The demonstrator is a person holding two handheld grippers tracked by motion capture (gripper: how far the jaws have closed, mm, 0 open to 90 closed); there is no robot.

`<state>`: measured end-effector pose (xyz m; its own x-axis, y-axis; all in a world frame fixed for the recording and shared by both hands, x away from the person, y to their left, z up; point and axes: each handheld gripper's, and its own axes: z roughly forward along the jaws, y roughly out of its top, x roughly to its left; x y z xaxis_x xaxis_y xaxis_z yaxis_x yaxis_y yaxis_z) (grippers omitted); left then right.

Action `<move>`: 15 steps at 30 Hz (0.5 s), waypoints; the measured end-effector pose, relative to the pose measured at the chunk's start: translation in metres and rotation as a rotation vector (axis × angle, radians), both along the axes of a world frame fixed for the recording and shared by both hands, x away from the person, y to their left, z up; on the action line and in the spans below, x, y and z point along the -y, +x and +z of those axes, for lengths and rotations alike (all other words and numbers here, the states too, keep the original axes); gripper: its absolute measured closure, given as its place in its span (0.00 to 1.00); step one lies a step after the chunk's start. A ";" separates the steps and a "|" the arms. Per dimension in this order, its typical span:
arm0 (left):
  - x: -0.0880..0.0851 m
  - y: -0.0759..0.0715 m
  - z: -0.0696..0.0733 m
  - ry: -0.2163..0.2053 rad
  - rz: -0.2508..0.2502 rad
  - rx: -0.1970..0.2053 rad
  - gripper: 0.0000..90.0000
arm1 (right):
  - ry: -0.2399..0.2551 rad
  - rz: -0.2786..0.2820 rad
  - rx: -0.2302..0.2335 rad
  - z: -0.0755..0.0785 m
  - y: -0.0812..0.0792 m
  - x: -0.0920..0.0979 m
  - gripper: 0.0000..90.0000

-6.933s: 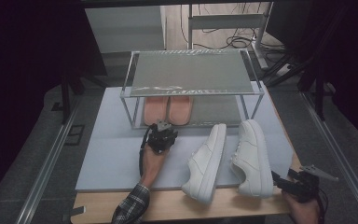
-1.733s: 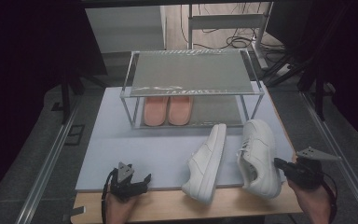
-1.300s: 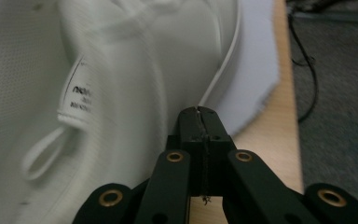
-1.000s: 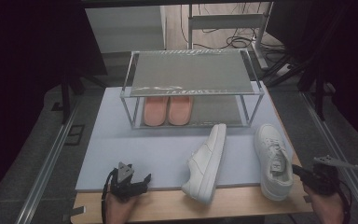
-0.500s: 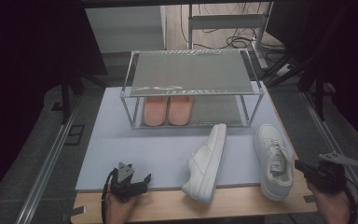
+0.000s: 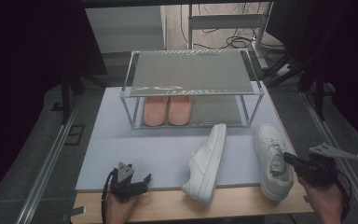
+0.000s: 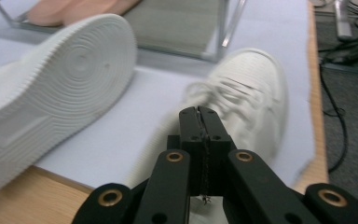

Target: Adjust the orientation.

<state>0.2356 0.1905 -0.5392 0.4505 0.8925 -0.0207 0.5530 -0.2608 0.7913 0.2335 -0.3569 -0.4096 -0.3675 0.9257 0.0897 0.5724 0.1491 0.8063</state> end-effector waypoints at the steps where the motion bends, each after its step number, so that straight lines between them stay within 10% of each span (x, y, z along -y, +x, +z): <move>1: 0.000 0.000 0.000 0.000 0.000 0.000 0.15 | -0.001 0.009 0.002 0.001 0.001 -0.004 1.00; 15: 0.000 0.000 0.000 0.000 0.000 0.000 0.15 | -0.011 0.151 -0.006 -0.002 0.012 -0.060 1.00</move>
<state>0.2356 0.1905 -0.5392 0.4504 0.8926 -0.0207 0.5530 -0.2607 0.7913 0.2454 -0.2973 -0.4112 -0.5022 0.8608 0.0822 0.5478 0.2432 0.8005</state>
